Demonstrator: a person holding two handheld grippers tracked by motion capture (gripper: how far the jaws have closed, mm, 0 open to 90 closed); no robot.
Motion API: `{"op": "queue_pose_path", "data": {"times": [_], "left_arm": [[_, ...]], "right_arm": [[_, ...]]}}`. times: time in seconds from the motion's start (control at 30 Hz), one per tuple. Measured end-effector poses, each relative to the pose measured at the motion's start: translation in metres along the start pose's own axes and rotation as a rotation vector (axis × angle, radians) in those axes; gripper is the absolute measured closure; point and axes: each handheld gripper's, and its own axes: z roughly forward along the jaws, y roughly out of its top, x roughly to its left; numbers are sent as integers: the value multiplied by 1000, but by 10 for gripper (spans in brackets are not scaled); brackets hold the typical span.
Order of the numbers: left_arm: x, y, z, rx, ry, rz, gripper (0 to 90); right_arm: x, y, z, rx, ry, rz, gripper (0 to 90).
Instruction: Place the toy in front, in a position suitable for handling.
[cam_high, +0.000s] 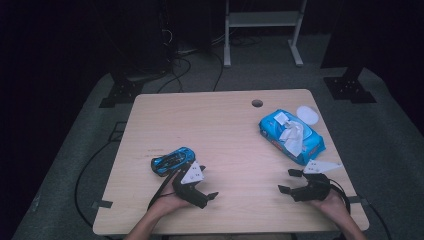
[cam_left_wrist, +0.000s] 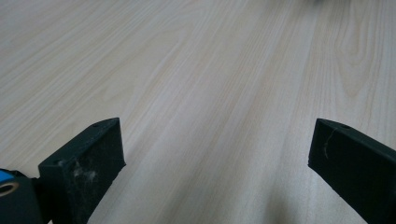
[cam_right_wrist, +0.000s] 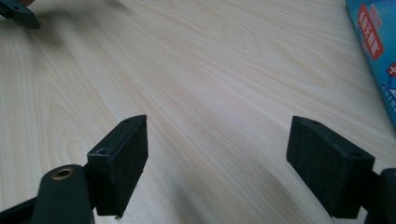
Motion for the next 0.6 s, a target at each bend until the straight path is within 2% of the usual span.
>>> {"op": "queue_pose_path", "data": {"times": [0.17, 0.37, 0.57, 0.6], "left_arm": [[1, 2, -1, 15, 17, 21, 28], [5, 1, -7, 24, 18, 26, 28], [17, 5, -17, 30, 29, 16, 28], [23, 7, -21, 33, 40, 20, 28]], "right_arm": [[-2, 0, 1, -3, 7, 8, 195], [1, 2, 3, 0, 14, 10, 194], [4, 4, 6, 6, 21, 3, 191], [5, 4, 7, 12, 19, 3, 190]]}}
